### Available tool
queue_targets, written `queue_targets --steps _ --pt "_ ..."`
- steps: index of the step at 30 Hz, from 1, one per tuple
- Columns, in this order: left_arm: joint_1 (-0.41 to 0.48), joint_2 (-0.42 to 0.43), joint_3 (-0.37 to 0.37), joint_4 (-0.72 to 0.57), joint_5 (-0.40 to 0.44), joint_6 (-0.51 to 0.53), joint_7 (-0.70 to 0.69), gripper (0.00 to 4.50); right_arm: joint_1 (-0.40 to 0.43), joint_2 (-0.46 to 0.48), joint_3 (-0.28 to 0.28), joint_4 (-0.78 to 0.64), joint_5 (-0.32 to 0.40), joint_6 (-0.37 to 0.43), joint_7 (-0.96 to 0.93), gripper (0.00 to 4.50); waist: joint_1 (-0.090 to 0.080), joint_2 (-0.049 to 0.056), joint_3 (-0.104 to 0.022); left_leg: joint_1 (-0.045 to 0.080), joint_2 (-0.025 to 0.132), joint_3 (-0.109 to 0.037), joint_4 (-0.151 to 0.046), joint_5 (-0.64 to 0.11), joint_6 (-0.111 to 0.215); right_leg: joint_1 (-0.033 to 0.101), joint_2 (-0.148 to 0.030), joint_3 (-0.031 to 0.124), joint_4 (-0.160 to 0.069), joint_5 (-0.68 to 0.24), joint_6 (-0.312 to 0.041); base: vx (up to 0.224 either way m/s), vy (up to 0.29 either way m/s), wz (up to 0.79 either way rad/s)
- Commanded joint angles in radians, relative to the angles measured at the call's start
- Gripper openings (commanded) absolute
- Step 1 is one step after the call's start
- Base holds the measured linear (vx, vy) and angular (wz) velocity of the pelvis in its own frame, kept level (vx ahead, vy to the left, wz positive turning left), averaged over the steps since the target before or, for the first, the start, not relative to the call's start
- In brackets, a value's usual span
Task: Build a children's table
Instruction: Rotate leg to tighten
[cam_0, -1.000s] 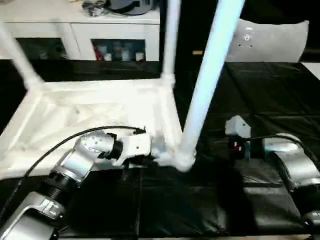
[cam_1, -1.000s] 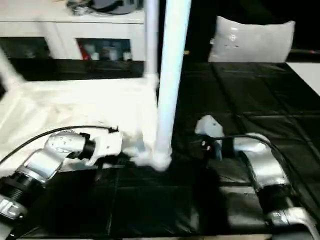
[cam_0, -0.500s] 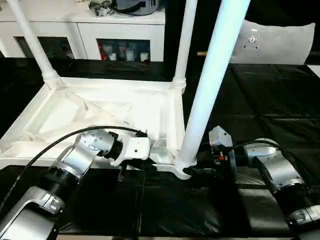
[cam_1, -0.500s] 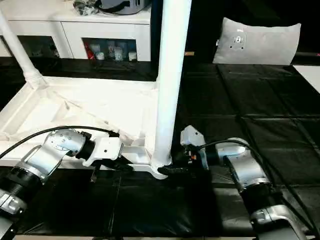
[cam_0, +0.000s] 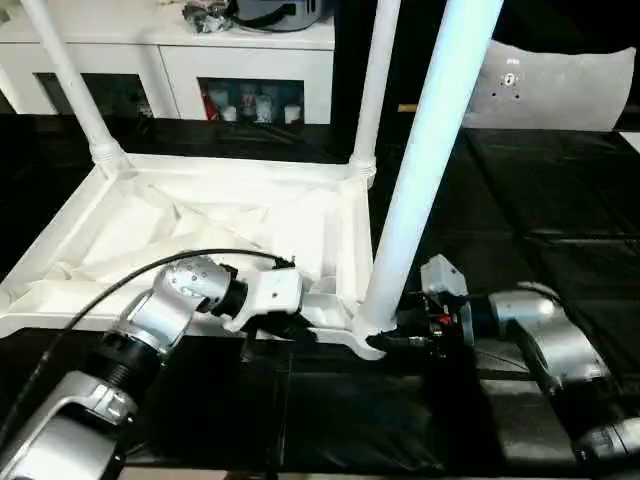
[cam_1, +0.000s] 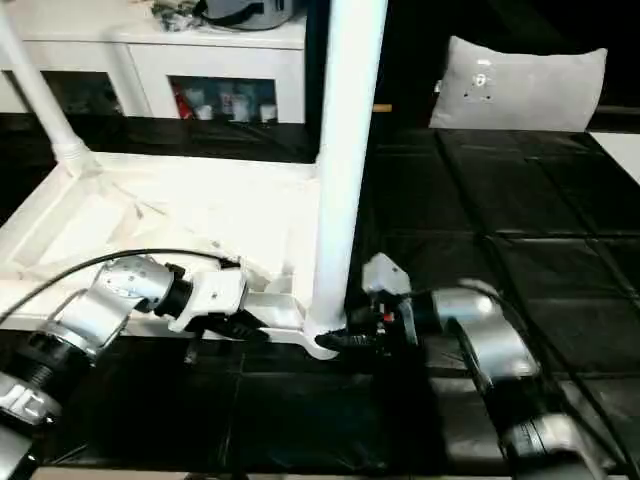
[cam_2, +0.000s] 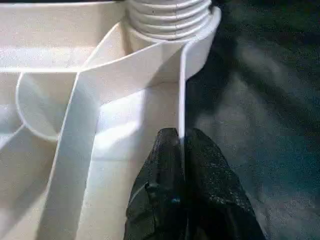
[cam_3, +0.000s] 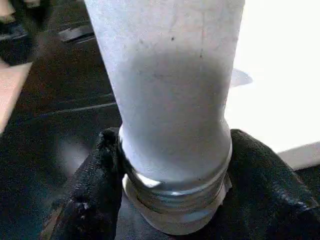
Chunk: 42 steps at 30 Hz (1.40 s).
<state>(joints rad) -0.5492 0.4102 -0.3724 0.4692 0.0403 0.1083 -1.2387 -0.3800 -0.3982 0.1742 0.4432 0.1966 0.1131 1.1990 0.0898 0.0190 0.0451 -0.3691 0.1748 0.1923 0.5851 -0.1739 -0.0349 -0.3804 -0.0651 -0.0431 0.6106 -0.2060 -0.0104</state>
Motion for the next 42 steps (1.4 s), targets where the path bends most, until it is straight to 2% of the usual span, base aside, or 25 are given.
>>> queue_targets --steps 1,2,3,4,5,6,7,8,11,13,15,20,22,23,25,26,28,29,31,32,33,34,35,37,42 --pt "0.018 -0.061 -0.002 -0.013 0.002 0.077 0.121 0.0 -0.012 0.07 0.013 0.012 -0.012 0.047 -0.12 2.7 -0.017 -0.009 -0.039 0.021 0.059 -0.034 -0.08 -0.355 -0.014 0.018 -0.087 0.042 -0.098 -0.448 -0.184 0.0 0.0 0.0" --pt "0.023 -0.078 0.007 -0.024 0.001 0.108 0.152 0.0 -0.022 0.101 0.0 0.035 -0.026 0.056 -0.197 2.7 -0.021 -0.007 -0.039 0.023 0.059 -0.037 -0.081 -0.371 -0.022 0.016 -0.089 0.043 -0.101 -0.48 -0.171 0.0 0.0 0.0" --pt "0.027 -0.094 0.014 -0.032 0.002 0.134 0.182 0.0 -0.032 0.131 -0.014 0.056 -0.033 0.059 -0.262 2.69 -0.034 -0.011 -0.038 0.017 0.056 -0.042 -0.084 -0.39 -0.031 0.02 -0.088 0.039 -0.105 -0.523 -0.148 0.0 0.0 0.0" --pt "0.025 -0.118 0.022 -0.035 0.01 0.161 0.226 0.0 -0.046 0.166 -0.031 0.083 -0.034 0.065 -0.332 2.69 -0.041 -0.01 -0.038 0.017 0.056 -0.044 -0.084 -0.4 -0.036 0.018 -0.088 0.037 -0.105 -0.536 -0.141 0.0 0.0 0.0" --pt "0.025 -0.118 0.022 -0.035 0.01 0.161 0.226 0.0 -0.046 0.166 -0.031 0.083 -0.034 0.065 -0.332 2.69 -0.056 -0.008 -0.037 0.022 0.054 -0.045 -0.083 -0.432 -0.042 0.009 -0.087 0.035 -0.11 -0.558 -0.134 0.0 0.0 0.0" --pt "0.02 -0.15 0.035 -0.039 0.019 0.199 0.28 0.0 -0.059 0.203 -0.054 0.108 -0.035 0.068 -0.409 2.69 -0.068 -0.007 -0.037 0.02 0.052 -0.049 -0.083 -0.452 -0.041 0.011 -0.089 0.032 -0.113 -0.578 -0.124 0.0 0.0 0.0" --pt "0.014 -0.188 0.051 -0.05 0.026 0.249 0.338 0.0 -0.076 0.242 -0.086 0.138 -0.037 0.093 -0.51 2.69 -0.075 -0.003 -0.038 0.019 0.052 -0.05 -0.083 -0.458 -0.04 0.01 -0.089 0.031 -0.114 -0.572 -0.123 0.0 0.0 0.0" --pt "0.009 -0.217 0.059 -0.061 0.034 0.29 0.38 0.0 -0.087 0.268 -0.103 0.154 -0.044 0.107 -0.575 2.69 -0.079 -0.004 -0.039 0.021 0.053 -0.049 -0.084 -0.463 -0.041 0.007 -0.087 0.031 -0.114 -0.56 -0.127 0.0 0.0 0.0" --pt "-0.004 -0.255 0.059 -0.061 0.054 0.323 0.444 0.0 -0.09 0.3 -0.115 0.157 -0.046 0.105 -0.616 2.69 -0.092 -0.005 -0.041 0.016 0.052 -0.05 -0.085 -0.461 -0.029 0.011 -0.086 0.028 -0.117 -0.51 -0.139 0.0 0.0 0.0" --pt "-0.01 -0.262 0.056 -0.056 0.061 0.321 0.457 0.0 -0.088 0.306 -0.114 0.151 -0.049 0.092 -0.621 3.39 -0.09 -0.003 -0.044 0.019 0.053 -0.044 -0.083 -0.447 -0.016 0.008 -0.084 0.032 -0.118 -0.449 -0.153 0.0 0.0 0.0" --pt "-0.014 -0.25 0.049 -0.049 0.076 0.302 0.457 0.0 -0.08 0.293 -0.104 0.132 -0.069 0.055 -0.613 3.41 -0.089 -0.005 -0.044 0.018 0.052 -0.04 -0.082 -0.438 -0.006 0.007 -0.084 0.034 -0.117 -0.426 -0.163 0.0 0.0 0.0" --pt "-0.007 -0.212 0.045 -0.045 0.093 0.258 0.442 0.0 -0.06 0.246 -0.113 0.105 -0.067 0.02 -0.563 3.92 -0.078 -0.007 -0.045 0.014 0.054 -0.034 -0.082 -0.386 0.015 0.014 -0.084 0.037 -0.112 -0.368 -0.173 0.0 0.0 0.0" --pt "-0.004 -0.196 0.044 -0.044 0.1 0.243 0.437 0.0 -0.047 0.214 -0.11 0.088 -0.067 -0.003 -0.523 4.04 -0.075 -0.01 -0.045 0.014 0.054 -0.033 -0.08 -0.374 0.02 0.016 -0.086 0.037 -0.113 -0.37 -0.173 0.0 0.0 0.0" --pt "0.001 -0.179 0.038 -0.047 0.098 0.216 0.411 0.0 -0.038 0.181 -0.104 0.082 -0.073 -0.015 -0.493 4.23 -0.072 -0.01 -0.047 0.013 0.054 -0.032 -0.078 -0.359 0.026 0.017 -0.086 0.037 -0.112 -0.363 -0.174 0.0 0.0 0.0" --pt "0.011 -0.146 0.028 -0.052 0.09 0.154 0.356 0.0 -0.021 0.117 -0.098 0.074 -0.075 -0.051 -0.413 4.26 -0.068 -0.01 -0.049 0.01 0.054 -0.031 -0.077 -0.338 0.038 0.022 -0.086 0.036 -0.111 -0.342 -0.175 0.0 0.0 0.0" --pt "0.016 -0.127 0.023 -0.055 0.081 0.121 0.321 0.0 -0.014 0.082 -0.108 0.066 -0.058 -0.06 -0.355 4.42 -0.064 -0.011 -0.051 0.009 0.055 -0.029 -0.075 -0.309 0.048 0.024 -0.085 0.038 -0.106 -0.295 -0.183 0.0 0.0 0.0" --pt "0.022 -0.095 0.004 -0.058 0.074 0.074 0.258 0.0 -0.011 0.038 -0.124 0.045 -0.022 -0.046 -0.263 4.42 -0.063 -0.009 -0.053 0.006 0.053 -0.026 -0.073 -0.283 0.062 0.028 -0.083 0.036 -0.101 -0.25 -0.2 0.0 0.0 0.0" --pt "0.023 -0.092 0.002 -0.058 0.074 0.069 0.252 0.0 -0.011 0.034 -0.125 0.043 -0.019 -0.044 -0.254 4.42 -0.058 -0.009 -0.059 0.005 0.054 -0.026 -0.069 -0.253 0.079 0.033 -0.085 0.036 -0.096 -0.212 -0.209 0.0 0.0 0.0" --pt "0.025 -0.06 -0.02 -0.057 0.078 0.036 0.203 0.0 -0.015 -0.006 -0.128 0.031 0.001 -0.025 -0.178 4.42 -0.051 -0.007 -0.063 0.002 0.057 -0.023 -0.063 -0.176 0.106 0.034 -0.081 0.033 -0.082 -0.089 -0.241 0.0 0.0 0.0" --pt "0.025 -0.05 -0.027 -0.056 0.08 0.027 0.189 0.0 -0.017 -0.018 -0.125 0.029 0.005 -0.02 -0.154 4.42 -0.048 -0.002 -0.065 0.003 0.057 -0.023 -0.062 -0.16 0.113 0.035 -0.08 0.031 -0.078 -0.06 -0.251 0.0 0.0 0.0" --pt "0.025 -0.05 -0.027 -0.056 0.08 0.027 0.189 0.0 -0.017 -0.018 -0.125 0.029 0.005 -0.02 -0.154 4.42 -0.045 -0.001 -0.069 0.005 0.059 -0.022 -0.059 -0.139 0.118 0.035 -0.079 0.029 -0.072 -0.019 -0.26 0.0 0.0 0.0" --pt "0.021 -0.032 -0.039 -0.05 0.082 0.001 0.16 0.0 -0.023 -0.043 -0.117 0.025 0.012 -0.013 -0.104 4.42 -0.043 -0.004 -0.071 0.003 0.059 -0.02 -0.055 -0.102 0.133 0.034 -0.077 0.027 -0.063 0.055 -0.278 0.0 0.0 0.0" --pt "0.016 -0.016 -0.049 -0.043 0.082 -0.024 0.128 0.0 -0.03 -0.064 -0.107 0.022 0.016 -0.008 -0.061 4.42 -0.037 -0.005 -0.071 0.0 0.059 -0.019 -0.052 -0.095 0.149 0.036 -0.077 0.024 -0.061 0.077 -0.288 0.0 0.0 0.0" --pt "0.007 0.009 -0.066 -0.028 0.081 -0.07 0.069 0.0 -0.044 -0.092 -0.081 0.026 0.013 -0.034 -0.008 4.42 -0.028 -0.002 -0.068 0.001 0.062 -0.018 -0.052 -0.106 0.149 0.034 -0.078 0.021 -0.061 0.05 -0.289 0.0 0.0 0.0" --pt "-0.008 0.043 -0.099 -0.011 0.076 -0.15 -0.04 0.0 -0.074 -0.098 -0.027 0.035 -0.015 -0.079 0.076 4.42 -0.021 -0.005 -0.059 0.008 0.065 -0.019 -0.062 -0.223 0.082 0.025 -0.083 0.024 -0.077 -0.157 -0.257 0.0 0.0 0.0"
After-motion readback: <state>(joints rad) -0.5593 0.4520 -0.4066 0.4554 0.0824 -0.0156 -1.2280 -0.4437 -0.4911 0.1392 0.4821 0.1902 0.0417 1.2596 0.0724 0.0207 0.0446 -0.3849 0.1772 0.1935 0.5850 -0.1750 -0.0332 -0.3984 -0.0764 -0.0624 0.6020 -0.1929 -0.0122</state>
